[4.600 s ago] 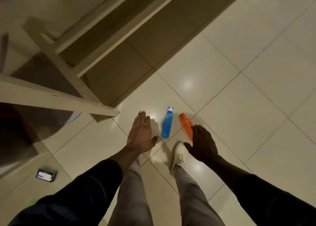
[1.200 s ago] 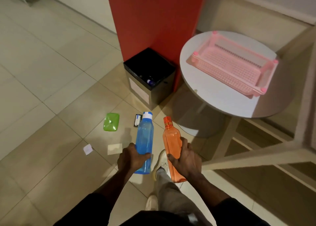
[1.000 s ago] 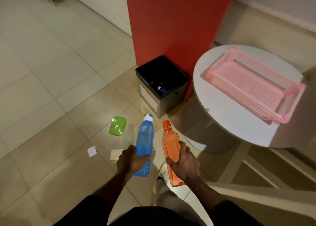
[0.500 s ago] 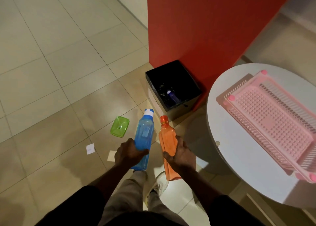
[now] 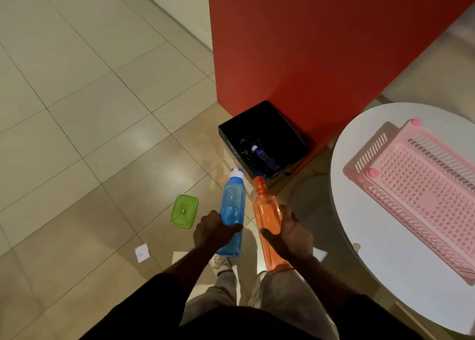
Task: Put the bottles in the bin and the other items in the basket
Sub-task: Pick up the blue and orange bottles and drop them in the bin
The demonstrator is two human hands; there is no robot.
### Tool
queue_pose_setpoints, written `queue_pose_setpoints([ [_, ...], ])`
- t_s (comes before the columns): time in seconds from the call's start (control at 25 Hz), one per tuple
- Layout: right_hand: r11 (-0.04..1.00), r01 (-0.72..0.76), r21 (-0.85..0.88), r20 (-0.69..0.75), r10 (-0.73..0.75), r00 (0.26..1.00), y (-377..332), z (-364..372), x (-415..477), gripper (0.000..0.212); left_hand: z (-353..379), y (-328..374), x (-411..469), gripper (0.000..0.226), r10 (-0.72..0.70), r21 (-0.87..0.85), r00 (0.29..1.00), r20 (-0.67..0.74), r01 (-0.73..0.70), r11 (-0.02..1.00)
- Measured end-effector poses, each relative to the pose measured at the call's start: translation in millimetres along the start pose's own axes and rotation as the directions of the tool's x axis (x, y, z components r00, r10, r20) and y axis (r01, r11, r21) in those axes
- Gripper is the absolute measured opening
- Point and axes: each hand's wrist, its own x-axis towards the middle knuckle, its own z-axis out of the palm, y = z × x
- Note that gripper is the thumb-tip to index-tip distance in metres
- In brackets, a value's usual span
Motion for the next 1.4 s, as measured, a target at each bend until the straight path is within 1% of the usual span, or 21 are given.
queue_pose_setpoints([
  [0.12,0.998,-0.053,-0.020,-0.025,0.053,0.998,-5,-7,31,0.088,-8,22,30,0.077,-0.011,-0.016,1.000,0.023,0.012,1.000],
  [0.28,0.998,-0.043,0.035,-0.023,0.044,0.999,-3,-15,67,0.082,-6,50,55,0.079,-0.032,-0.051,0.998,0.046,0.035,0.998],
  [0.44,0.995,-0.070,0.064,0.052,0.066,0.996,-1,-23,127,0.077,-1,85,85,0.082,-0.093,-0.121,0.991,0.094,0.104,0.987],
  [0.52,0.990,-0.029,0.139,0.065,0.020,0.998,0,-29,168,0.071,1,109,104,0.082,-0.137,-0.189,0.985,0.103,0.155,0.970],
  [0.6,0.981,0.033,0.189,0.005,-0.035,0.999,3,-41,211,0.062,0,139,123,0.080,-0.173,-0.222,0.981,0.088,0.189,0.957],
  [0.64,0.974,0.071,0.213,-0.043,-0.064,0.997,0,-45,220,0.058,-4,143,125,0.078,-0.174,-0.227,0.981,0.085,0.189,0.955],
  [0.68,0.971,0.106,0.213,-0.064,-0.094,0.994,2,-51,241,0.054,-4,154,136,0.076,-0.175,-0.238,0.981,0.082,0.189,0.953],
  [0.72,0.973,0.108,0.203,-0.033,-0.103,0.994,5,-59,266,0.054,-4,170,150,0.074,-0.185,-0.251,0.980,0.078,0.199,0.947],
  [0.8,0.991,0.073,0.113,0.080,-0.083,0.993,11,-68,315,0.062,-1,194,176,0.071,-0.190,-0.282,0.980,0.056,0.199,0.939],
  [0.88,0.997,0.075,0.011,0.108,-0.076,0.991,8,-77,346,0.069,-1,208,194,0.070,-0.189,-0.337,0.981,0.044,0.193,0.921],
  [0.92,0.996,0.087,0.000,0.108,-0.087,0.990,9,-76,366,0.069,3,219,208,0.071,-0.192,-0.359,0.981,0.041,0.193,0.913],
  [1.0,0.995,0.098,0.025,0.101,-0.100,0.990,10,-71,391,0.066,9,233,229,0.075,-0.183,-0.352,0.983,0.011,0.175,0.920],
  [1.08,0.996,0.065,0.057,0.136,-0.072,0.988,17,-66,404,0.068,14,238,239,0.084,-0.139,-0.285,0.990,-0.019,0.128,0.950],
  [1.2,0.999,0.035,0.012,0.199,-0.037,0.979,28,-67,398,0.069,20,229,224,0.079,0.060,-0.183,0.997,-0.045,-0.067,0.981],
  [1.24,0.999,0.046,0.003,0.213,-0.045,0.976,32,-66,390,0.067,23,220,214,0.082,0.111,-0.118,0.992,-0.064,-0.118,0.986],
  [1.32,0.997,0.076,0.018,0.256,-0.078,0.964,35,-56,366,0.063,31,193,192,0.100,0.177,0.098,0.980,-0.096,-0.168,0.981],
  [1.36,0.996,0.087,0.027,0.276,-0.091,0.957,35,-54,352,0.063,34,180,181,0.107,0.202,0.195,0.976,-0.087,-0.182,0.964],
  [1.4,0.995,0.097,0.038,0.296,-0.104,0.950,36,-52,339,0.064,37,170,171,0.112,0.223,0.257,0.973,-0.065,-0.200,0.946],
])
